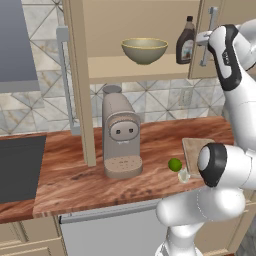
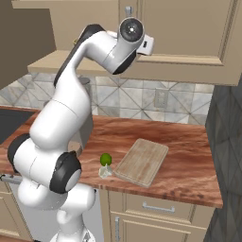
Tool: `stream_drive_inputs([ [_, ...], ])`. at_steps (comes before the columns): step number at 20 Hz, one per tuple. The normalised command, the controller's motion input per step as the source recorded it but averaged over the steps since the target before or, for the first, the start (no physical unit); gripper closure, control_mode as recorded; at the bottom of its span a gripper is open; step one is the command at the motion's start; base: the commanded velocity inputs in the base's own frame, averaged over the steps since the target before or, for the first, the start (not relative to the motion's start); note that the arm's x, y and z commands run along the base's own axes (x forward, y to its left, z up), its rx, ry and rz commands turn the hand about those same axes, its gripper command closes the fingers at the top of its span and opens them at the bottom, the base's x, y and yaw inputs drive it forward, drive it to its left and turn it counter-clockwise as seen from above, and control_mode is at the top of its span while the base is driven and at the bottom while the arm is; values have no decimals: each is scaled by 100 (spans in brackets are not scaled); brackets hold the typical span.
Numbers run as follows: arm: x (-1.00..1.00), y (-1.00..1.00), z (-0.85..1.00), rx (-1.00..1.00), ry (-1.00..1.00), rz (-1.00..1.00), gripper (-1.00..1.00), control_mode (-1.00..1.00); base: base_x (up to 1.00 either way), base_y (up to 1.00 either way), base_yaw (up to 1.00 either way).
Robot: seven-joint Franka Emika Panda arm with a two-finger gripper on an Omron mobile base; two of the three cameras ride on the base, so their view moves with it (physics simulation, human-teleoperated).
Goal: Open the cabinet. Place the bowl and condiment on the counter. Then place the lime and garlic on the cutting board.
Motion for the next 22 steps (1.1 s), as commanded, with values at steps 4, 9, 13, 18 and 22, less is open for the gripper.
stream_drive_inputs([
  [4, 15, -6, -2, 0, -2, 2, -100, -100, 0, 0, 0],
  [9, 10, -1, 0, 0, -1, 0, -100, -100, 0, 0, 0],
  [13, 12, 0, -1, -2, 0, 0, 100, -100, 0, 0, 0],
  [18, 13, 0, -3, -2, 0, 0, 100, -100, 0, 0, 0],
  [22, 7, -3, -8, -1, 0, 0, 100, -100, 0, 0, 0],
])
